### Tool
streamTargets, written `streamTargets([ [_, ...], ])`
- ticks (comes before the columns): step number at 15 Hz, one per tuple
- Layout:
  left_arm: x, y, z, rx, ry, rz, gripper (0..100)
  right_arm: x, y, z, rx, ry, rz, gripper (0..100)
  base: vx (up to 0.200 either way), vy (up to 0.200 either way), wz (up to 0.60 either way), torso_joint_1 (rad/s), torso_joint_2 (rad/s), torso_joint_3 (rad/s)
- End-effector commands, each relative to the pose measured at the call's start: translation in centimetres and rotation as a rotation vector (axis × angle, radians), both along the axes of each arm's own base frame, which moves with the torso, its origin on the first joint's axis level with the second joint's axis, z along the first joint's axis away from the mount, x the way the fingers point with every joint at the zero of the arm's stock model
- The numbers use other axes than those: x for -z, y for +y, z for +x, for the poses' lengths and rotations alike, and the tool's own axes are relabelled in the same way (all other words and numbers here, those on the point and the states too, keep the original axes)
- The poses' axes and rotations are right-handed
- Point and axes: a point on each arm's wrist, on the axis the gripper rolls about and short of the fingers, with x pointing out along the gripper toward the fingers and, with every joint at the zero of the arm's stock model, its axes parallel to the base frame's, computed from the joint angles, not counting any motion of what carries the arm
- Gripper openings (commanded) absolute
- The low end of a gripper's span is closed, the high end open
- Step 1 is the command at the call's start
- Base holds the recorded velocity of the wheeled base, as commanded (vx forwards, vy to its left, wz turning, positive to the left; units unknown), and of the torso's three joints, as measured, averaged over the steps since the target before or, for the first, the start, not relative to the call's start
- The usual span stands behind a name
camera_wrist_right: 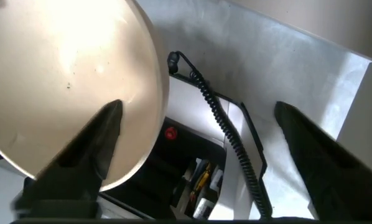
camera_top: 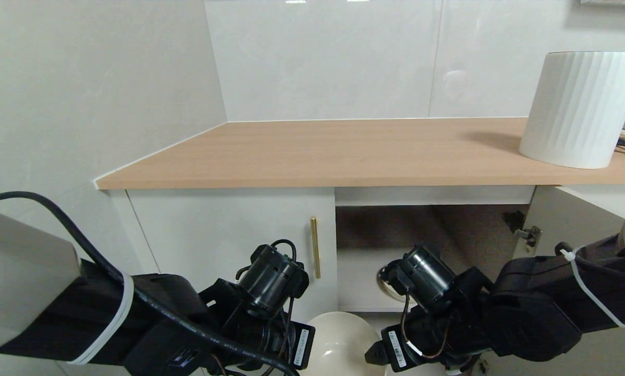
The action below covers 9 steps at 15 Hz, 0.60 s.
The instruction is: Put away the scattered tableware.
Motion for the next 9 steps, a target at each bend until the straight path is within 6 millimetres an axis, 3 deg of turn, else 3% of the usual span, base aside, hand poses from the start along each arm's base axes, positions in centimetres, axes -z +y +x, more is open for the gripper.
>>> streamTargets([
  [1, 0.04, -0.01, 0.02, -0.001, 0.000, 0.000, 0, 0.18, 0.09, 0.06, 0.000, 0.004, -0.003, 0, 0.000, 0.000, 0.00, 0.000, 0.00, 0.000],
  [9, 0.11, -0.04, 0.05, -0.002, 0.003, 0.002, 0, 0.28, 0.06, -0.04, -0.002, 0.007, -0.007, 0, 0.000, 0.000, 0.00, 0.000, 0.00, 0.000],
])
